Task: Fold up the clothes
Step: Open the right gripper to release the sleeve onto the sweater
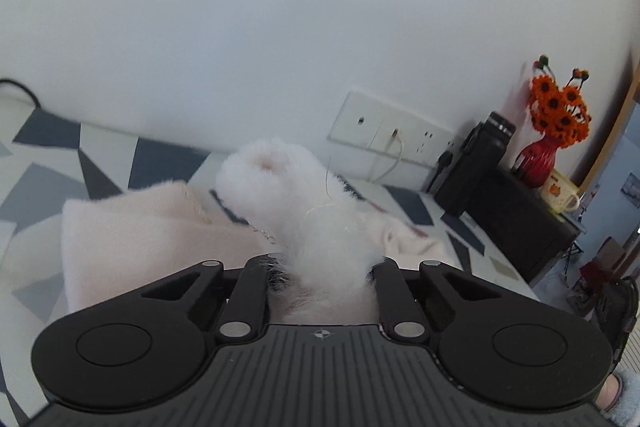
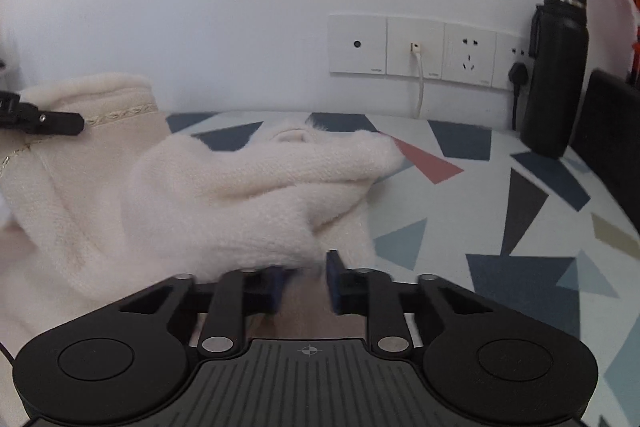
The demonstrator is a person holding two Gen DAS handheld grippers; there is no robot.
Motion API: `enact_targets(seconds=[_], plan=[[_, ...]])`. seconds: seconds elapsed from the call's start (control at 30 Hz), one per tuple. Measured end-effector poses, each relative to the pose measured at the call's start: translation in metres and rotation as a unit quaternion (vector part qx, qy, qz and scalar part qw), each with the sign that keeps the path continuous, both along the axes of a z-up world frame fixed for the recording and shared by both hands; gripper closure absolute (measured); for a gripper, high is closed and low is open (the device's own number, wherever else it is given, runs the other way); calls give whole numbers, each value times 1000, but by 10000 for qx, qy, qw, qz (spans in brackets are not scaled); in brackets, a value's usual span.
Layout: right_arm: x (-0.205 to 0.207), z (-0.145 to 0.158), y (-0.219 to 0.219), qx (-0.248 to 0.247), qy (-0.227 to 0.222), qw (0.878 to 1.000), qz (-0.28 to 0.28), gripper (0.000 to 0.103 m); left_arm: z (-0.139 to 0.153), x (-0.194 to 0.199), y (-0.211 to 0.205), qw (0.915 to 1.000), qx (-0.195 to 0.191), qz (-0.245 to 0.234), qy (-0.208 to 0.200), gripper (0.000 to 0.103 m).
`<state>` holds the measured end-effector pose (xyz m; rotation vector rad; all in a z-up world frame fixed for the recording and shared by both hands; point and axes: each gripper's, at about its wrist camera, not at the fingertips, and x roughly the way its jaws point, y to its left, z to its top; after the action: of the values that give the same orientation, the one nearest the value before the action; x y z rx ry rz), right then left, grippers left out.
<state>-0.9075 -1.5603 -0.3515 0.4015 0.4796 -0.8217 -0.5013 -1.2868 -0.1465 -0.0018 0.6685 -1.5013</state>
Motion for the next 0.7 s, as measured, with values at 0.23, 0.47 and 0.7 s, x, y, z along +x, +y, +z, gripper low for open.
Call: enact_targets(seconds=[0.23,0.47,0.7], plan=[[-60,47,21,-727,-1280,9855,-842,95,37,14,31,9930,-1045,384,-384,91],[-28,13,38,-417,-55,9991,-74,94,-45,27,21,9955,437,629,-562,91],[-17,6,31,171,24,9995,268,67,-68,32,14,9915,1093,384,-594,35]])
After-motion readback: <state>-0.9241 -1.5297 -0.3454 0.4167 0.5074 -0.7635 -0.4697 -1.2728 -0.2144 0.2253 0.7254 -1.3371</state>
